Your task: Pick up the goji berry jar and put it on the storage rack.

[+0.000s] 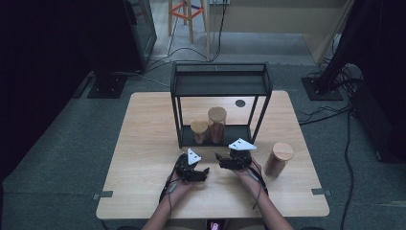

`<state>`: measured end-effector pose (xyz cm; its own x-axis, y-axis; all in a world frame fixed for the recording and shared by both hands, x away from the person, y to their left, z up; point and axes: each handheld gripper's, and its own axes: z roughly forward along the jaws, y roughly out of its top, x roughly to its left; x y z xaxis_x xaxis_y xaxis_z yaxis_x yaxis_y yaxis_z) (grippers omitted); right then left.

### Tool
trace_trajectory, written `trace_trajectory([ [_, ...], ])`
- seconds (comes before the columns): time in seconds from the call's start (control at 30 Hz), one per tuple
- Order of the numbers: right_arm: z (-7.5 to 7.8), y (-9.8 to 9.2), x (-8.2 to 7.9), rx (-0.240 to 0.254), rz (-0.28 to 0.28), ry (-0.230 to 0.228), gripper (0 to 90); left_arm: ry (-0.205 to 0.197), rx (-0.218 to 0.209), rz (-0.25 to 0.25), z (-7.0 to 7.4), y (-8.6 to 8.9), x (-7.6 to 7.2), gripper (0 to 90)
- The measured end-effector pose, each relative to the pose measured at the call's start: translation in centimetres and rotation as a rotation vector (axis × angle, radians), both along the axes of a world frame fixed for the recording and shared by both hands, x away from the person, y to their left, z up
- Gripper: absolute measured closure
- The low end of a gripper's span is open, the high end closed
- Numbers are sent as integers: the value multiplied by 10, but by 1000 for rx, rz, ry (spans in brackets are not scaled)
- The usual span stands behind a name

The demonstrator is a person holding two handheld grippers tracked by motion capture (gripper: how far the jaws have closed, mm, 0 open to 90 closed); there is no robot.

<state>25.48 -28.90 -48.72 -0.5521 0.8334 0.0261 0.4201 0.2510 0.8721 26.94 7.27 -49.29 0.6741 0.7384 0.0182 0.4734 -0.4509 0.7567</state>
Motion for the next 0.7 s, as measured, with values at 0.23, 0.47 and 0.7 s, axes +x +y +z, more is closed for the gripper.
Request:
trace_trajectory([
  [0.23, 1, -5, -7, 12, 9, -4, 206, 1, 0, -2, 0, 0, 0, 214],
  [0.47, 2, -8, -13, 8, 27, -2, 206, 0, 0, -3, 0, 0, 0, 214],
  [0.7, 3, -12, -19, -6, 25, 3, 206, 0, 1, -4, 0, 0, 0, 214],
])
